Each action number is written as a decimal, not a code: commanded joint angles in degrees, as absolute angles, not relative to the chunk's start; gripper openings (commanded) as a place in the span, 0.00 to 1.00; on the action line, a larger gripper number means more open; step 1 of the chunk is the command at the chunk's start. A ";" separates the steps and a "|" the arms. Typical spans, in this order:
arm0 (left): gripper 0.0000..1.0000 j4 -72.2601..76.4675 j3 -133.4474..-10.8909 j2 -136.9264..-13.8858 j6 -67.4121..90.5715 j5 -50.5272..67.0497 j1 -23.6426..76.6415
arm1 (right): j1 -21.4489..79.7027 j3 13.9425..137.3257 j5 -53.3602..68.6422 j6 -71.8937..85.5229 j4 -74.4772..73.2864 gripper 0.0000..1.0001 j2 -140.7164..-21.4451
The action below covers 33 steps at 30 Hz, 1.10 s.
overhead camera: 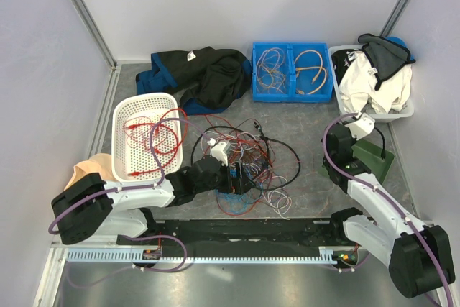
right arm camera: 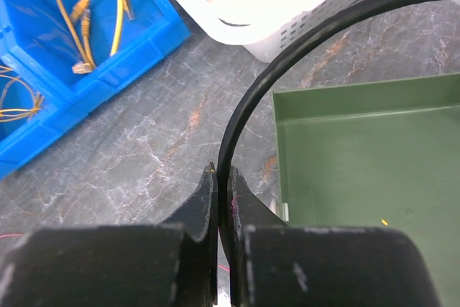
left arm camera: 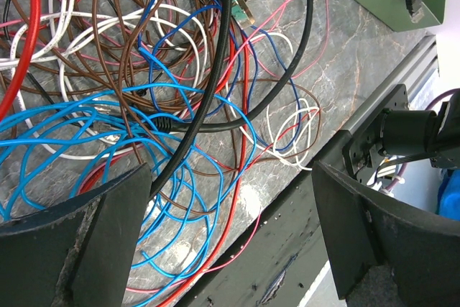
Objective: Untangle the cables
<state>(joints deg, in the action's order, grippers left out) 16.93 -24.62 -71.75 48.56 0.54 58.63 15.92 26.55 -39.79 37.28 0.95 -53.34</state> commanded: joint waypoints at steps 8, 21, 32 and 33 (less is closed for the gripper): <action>1.00 19.42 -25.84 -72.77 50.10 0.44 58.97 | 16.17 24.79 -41.84 44.73 -2.97 0.00 -56.25; 1.00 19.25 -24.96 -71.63 50.01 0.35 58.89 | 10.82 20.40 -37.97 50.18 -4.92 0.00 -59.59; 1.00 19.25 -25.05 -71.81 49.92 0.18 58.97 | 9.67 20.21 -39.02 47.82 -6.59 0.00 -51.42; 1.00 19.34 -24.96 -71.72 49.92 0.18 58.97 | 9.67 20.56 -39.37 47.38 -6.59 0.00 -50.20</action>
<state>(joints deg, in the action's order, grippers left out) 16.91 -24.62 -72.51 48.58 0.54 58.63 9.93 20.60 -37.91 49.71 -3.25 -53.49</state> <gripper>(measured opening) 0.993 0.029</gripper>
